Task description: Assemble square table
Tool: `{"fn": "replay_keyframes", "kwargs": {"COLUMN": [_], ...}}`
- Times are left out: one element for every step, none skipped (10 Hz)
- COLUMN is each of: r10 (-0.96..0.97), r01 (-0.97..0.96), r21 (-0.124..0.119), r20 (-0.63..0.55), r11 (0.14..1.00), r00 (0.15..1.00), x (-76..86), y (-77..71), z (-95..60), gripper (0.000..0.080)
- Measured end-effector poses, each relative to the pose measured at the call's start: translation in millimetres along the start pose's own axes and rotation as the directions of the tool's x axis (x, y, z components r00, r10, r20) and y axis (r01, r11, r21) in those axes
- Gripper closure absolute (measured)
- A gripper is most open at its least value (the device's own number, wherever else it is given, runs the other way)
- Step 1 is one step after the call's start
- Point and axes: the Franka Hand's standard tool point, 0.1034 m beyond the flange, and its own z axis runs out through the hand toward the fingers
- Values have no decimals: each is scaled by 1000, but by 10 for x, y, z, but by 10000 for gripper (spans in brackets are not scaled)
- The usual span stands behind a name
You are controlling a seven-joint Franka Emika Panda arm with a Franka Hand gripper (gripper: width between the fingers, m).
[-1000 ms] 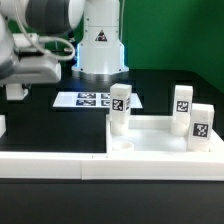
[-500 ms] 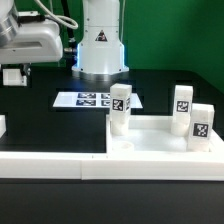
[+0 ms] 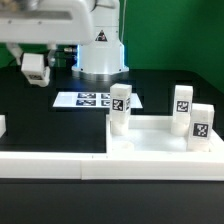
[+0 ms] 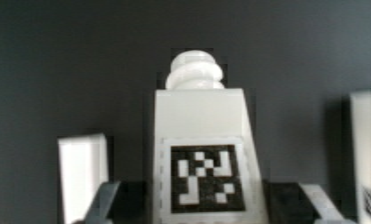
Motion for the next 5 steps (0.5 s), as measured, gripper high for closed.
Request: {"fn": "replay_keyframes", "kwargs": {"r10": [16, -3, 2, 0, 0], "r01": [-14, 5, 0, 1, 0], "r21": [17, 10, 11, 3, 1], "r20": [-81, -163, -193, -247, -252], "r11": [1000, 1000, 1000, 1000, 1000], "r00": [997, 987, 981, 969, 968], "x": [128, 148, 100, 156, 156], "y": [-114, -63, -51, -45, -40], "z": [-119, -78, -37, -54, -38], "gripper": [509, 509, 509, 509, 509]}}
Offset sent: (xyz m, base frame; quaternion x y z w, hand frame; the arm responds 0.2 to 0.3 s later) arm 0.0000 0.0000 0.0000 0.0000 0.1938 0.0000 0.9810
